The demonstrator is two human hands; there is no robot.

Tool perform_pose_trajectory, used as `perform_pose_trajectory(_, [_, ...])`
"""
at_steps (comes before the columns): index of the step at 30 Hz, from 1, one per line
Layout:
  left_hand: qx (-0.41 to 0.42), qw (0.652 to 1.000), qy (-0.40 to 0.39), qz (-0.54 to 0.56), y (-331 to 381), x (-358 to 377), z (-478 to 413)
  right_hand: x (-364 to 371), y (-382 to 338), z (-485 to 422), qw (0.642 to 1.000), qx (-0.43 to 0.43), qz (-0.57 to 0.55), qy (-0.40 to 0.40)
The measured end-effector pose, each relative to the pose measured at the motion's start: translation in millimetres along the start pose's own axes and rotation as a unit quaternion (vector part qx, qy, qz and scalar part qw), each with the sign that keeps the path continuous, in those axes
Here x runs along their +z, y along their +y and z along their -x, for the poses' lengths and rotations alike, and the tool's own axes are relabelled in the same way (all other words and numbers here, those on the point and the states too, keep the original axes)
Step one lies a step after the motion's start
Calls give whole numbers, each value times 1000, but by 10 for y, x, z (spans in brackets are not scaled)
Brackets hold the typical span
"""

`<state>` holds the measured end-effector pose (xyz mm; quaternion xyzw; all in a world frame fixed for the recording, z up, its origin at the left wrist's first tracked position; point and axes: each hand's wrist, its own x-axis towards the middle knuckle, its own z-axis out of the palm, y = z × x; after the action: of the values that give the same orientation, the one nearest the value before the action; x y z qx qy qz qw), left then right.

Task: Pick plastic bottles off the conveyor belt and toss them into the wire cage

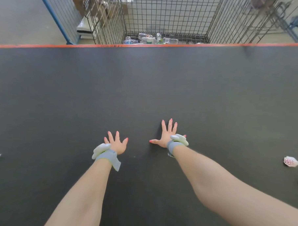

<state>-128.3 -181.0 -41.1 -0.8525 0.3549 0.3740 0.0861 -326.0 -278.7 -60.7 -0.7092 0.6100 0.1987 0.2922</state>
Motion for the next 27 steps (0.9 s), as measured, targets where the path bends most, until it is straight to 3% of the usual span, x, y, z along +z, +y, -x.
perform_pose_trajectory(2, [33,999,-15,37,91,43,104,-8,52,71,1000,6,-12,-7])
perform_pose_trajectory(5, [62,994,26,86,226,32,267,-24,74,200,1000,-9,-27,-10])
perform_pose_trajectory(10, [84,991,60,83,201,-12,405,-52,95,358,999,-37,-2,-7])
perform_pose_trajectory(17, [-34,993,92,-61,-241,97,599,76,-4,611,998,-59,-13,-13])
perform_pose_trajectory(21, [-51,977,166,-122,-445,144,710,175,-154,695,995,-90,-29,-21])
perform_pose_trajectory(24, [-68,966,205,-139,-635,65,719,239,-291,736,992,-116,-49,-24])
perform_pose_trajectory(27, [-73,976,173,-108,-838,1,629,296,-395,757,989,-133,-65,-26])
